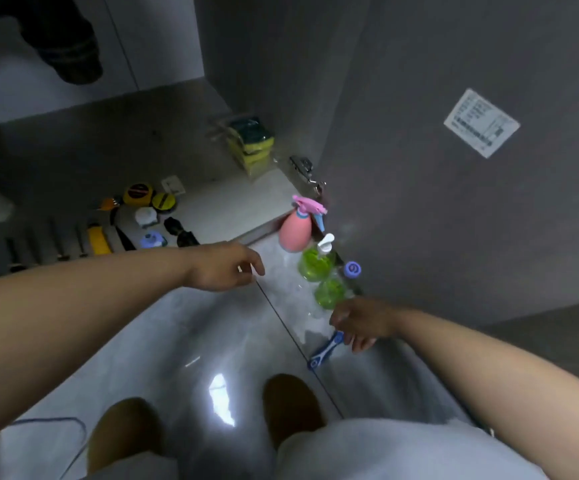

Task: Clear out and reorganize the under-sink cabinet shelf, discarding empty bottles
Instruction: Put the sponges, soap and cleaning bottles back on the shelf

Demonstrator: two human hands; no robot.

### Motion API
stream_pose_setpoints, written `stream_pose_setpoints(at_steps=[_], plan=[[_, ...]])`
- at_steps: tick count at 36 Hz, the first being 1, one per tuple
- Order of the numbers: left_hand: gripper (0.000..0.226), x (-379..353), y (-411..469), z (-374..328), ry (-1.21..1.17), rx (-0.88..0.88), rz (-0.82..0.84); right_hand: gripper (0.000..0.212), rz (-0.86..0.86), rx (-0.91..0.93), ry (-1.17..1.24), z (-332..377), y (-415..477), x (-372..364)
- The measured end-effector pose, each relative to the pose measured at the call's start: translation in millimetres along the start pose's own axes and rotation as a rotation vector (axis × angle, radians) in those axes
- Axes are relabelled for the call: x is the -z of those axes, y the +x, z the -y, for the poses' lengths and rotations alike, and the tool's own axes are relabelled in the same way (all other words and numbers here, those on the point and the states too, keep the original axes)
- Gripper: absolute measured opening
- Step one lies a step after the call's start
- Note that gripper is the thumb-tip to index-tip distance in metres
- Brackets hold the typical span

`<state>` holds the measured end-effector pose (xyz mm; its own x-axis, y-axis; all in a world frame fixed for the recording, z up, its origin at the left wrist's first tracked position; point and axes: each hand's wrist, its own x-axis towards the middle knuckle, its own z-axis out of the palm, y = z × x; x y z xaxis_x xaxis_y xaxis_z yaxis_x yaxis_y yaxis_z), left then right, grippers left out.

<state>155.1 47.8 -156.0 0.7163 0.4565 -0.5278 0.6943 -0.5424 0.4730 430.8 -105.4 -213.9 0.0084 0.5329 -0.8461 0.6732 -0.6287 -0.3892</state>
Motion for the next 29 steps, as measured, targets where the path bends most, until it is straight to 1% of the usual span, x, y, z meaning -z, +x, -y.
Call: stream_pose_setpoints(at_steps=[3, 5, 6, 7, 8, 10, 11, 13, 16, 19, 21, 25, 29], plan=[[0.028, -23, 2, 5, -0.018, -0.004, 0.011, 0.044, -0.045, -0.096, 0.033, -37, 24, -35], [0.029, -38, 4, 8, -0.053, 0.003, 0.057, 0.056, -0.117, -0.09, -0.103, -54, 42, -53], [0.029, -45, 5, 10, -0.076, 0.005, 0.08, 0.058, -0.146, -0.081, -0.177, -59, 50, -60], [0.029, -50, 6, 12, -0.098, 0.005, 0.097, 0.055, -0.169, -0.086, -0.18, -61, 57, -67], [0.03, -55, 7, 14, -0.119, 0.004, 0.107, 0.046, -0.196, -0.092, -0.123, -62, 63, -74], [0.03, -63, 8, 19, -0.156, 0.002, 0.106, 0.02, -0.304, -0.102, -0.037, -62, 76, -86], [0.03, -66, 8, 22, -0.174, 0.005, 0.102, 0.014, -0.365, -0.108, -0.021, -60, 83, -90], [0.029, -72, 8, 29, -0.21, 0.022, 0.093, 0.013, -0.435, -0.132, 0.006, -55, 92, -102], [0.028, -80, 6, 42, -0.263, 0.06, 0.084, 0.011, -0.493, -0.09, 0.004, -38, 92, -119], [0.029, -83, 1, 54, -0.3, 0.087, 0.064, 0.026, -0.544, -0.029, 0.017, -27, 85, -127], [0.029, -82, -2, 60, -0.312, 0.102, 0.042, 0.028, -0.529, -0.019, 0.052, -22, 78, -125], [0.029, -78, -8, 70, -0.366, 0.127, -0.014, 0.017, -0.531, -0.053, 0.139, -19, 70, -116], [0.028, -76, -16, 76, -0.42, 0.145, -0.049, 0.018, -0.434, -0.121, 0.35, -5, 61, -118]])
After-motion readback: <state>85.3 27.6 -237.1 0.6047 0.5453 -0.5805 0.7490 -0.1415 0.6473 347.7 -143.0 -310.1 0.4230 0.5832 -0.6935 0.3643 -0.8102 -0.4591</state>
